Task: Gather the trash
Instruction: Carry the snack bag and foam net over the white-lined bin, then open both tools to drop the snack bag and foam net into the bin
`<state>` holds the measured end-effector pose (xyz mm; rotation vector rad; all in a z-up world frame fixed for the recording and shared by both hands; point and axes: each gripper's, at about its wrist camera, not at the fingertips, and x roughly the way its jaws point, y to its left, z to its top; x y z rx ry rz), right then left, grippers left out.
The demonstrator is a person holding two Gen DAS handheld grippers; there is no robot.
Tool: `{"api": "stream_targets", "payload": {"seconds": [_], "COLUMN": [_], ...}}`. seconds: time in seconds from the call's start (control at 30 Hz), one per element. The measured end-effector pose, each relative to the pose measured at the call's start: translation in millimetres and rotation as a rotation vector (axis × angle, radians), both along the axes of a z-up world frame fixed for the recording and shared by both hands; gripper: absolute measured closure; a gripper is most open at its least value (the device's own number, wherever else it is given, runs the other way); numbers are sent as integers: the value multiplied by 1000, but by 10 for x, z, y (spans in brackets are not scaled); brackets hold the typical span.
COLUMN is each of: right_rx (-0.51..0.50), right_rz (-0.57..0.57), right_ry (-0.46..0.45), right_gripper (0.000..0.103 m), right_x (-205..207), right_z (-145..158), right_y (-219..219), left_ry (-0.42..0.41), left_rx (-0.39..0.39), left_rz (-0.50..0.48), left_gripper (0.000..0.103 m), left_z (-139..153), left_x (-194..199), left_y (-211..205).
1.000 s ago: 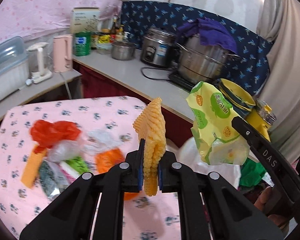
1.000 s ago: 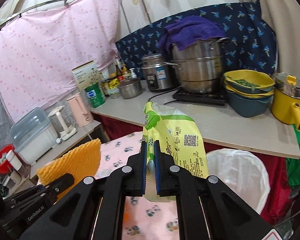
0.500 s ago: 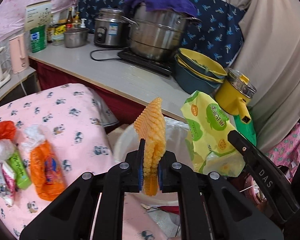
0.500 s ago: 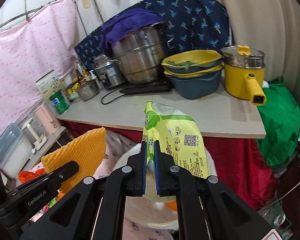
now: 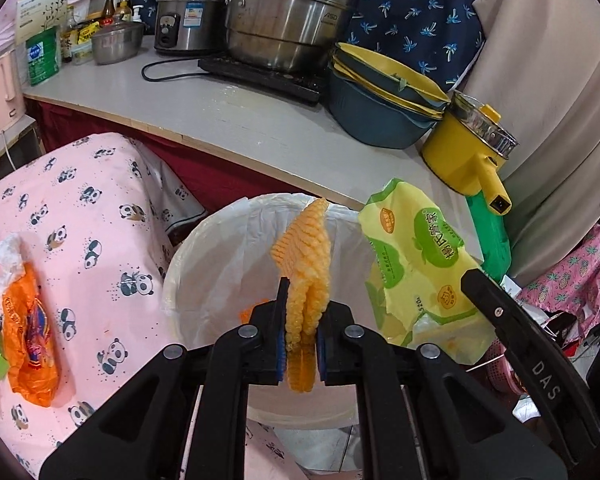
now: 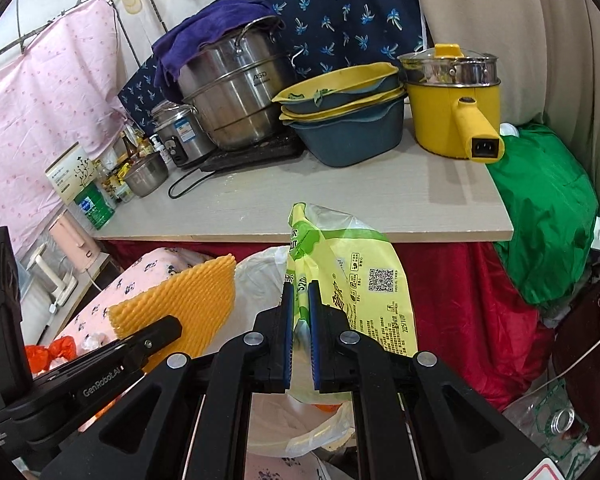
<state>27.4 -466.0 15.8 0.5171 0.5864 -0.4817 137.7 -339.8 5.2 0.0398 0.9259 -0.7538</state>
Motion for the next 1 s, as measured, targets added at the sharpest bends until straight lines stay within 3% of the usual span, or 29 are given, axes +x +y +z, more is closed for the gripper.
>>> {"api": "stream_targets", "payload": {"seconds": [0.1,0.2,0.27,0.37,0.53,1.0], "right_rx": [11,20,21,15,3,-36], "right_rz": [6,14,22,33,43,97], "right_ry": [8,9,11,13,4,-26], "right_gripper": [96,95,91,90,72,65], "right_x": [38,81,111,164,228,341], "right_z": [-67,-113,-132,-143,-107,128], "right_y": [-2,11,23,54,115,440], "left_ry": [15,16,4,-11,-22,-96], "left_rx": [24,41,34,37,43,50], "left_rz": [-5,6,28,56,99,212], "left_gripper": [92,74,56,46,44,44], "left_z": [-93,-160,-165,-150,-126,103], "left_x": [35,56,67,107,186,194], "left_y": [-52,-61,-16,50,170,732]}}
